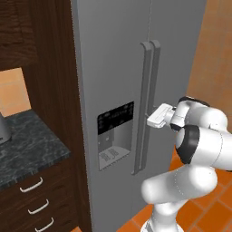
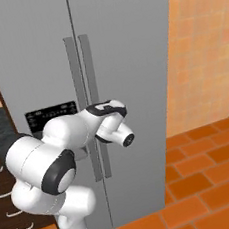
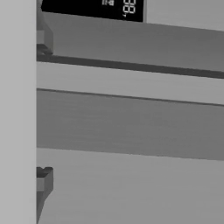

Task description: Take the strawberry from the fridge and place it on top of the pancake, located on the dining counter.

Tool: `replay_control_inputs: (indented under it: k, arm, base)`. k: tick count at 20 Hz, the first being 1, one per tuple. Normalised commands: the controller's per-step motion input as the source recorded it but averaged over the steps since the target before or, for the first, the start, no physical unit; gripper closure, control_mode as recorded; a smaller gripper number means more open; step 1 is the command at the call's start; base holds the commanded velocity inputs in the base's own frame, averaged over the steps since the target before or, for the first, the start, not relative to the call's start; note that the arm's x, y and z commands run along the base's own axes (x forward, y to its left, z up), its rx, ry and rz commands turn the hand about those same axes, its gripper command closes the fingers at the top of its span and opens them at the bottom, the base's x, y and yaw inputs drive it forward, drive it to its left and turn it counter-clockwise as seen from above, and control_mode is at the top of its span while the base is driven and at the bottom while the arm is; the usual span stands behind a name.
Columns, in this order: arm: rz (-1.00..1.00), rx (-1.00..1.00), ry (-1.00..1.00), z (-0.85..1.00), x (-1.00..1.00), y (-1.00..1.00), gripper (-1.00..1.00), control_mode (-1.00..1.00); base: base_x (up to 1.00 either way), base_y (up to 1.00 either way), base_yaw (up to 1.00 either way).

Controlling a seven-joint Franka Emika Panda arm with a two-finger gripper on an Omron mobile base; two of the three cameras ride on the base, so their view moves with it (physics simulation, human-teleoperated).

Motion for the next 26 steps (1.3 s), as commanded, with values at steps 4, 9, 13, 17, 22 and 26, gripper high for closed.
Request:
replay_control_inputs:
  k: [4,9,13,17,22,26]
  arm:
    - [0.00,0.00,0.00,0.00,0.50,0.00,-1.00,-1.00]
    - [0.00,0.01,0.00,0.00,0.63,0.15,-1.00,-1.00]
    - [0.00,0.00,0.00,-0.01,0.38,0.56,-1.00,-1.00]
    - [0.00,0.00,0.00,-0.04,0.24,0.66,1.00,-1.00]
    - [0.00,0.00,0.00,0.00,0.04,0.48,1.00,-1.00]
    - [0.02,0.00,0.00,0.08,-0.03,0.09,1.00,-1.00]
  base:
    - [0.00,0.00,0.00]
    - [0.00,0.00,0.00]
    - [0.00,0.00,0.00]
    - [0.00,0.00,0.00]
    - [0.00,0.00,0.00]
    - [0.00,0.00,0.00]
